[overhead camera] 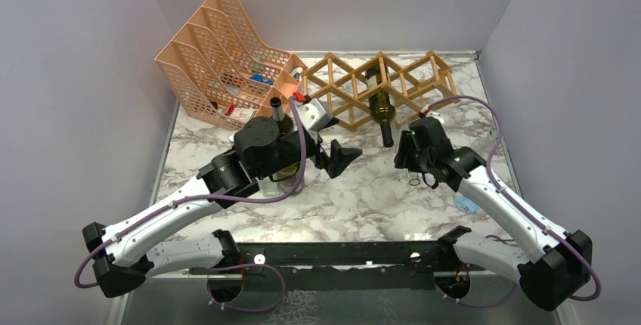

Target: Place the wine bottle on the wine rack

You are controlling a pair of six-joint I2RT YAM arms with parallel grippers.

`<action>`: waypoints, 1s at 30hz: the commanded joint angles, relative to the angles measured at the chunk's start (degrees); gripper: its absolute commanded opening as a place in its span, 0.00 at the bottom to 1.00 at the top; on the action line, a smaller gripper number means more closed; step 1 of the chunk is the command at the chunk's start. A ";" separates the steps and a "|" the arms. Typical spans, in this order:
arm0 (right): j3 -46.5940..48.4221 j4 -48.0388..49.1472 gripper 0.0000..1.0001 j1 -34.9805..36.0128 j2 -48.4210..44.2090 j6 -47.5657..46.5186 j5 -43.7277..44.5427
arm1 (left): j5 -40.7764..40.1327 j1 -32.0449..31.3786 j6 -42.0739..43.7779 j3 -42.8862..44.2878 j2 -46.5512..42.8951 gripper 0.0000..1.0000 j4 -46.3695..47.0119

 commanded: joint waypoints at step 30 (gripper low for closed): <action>-5.47 23.55 0.01 -9.01 4.48 -13.55 -9.70 | -4.08 0.06 1.37 0.22 -6.69 0.99 -3.56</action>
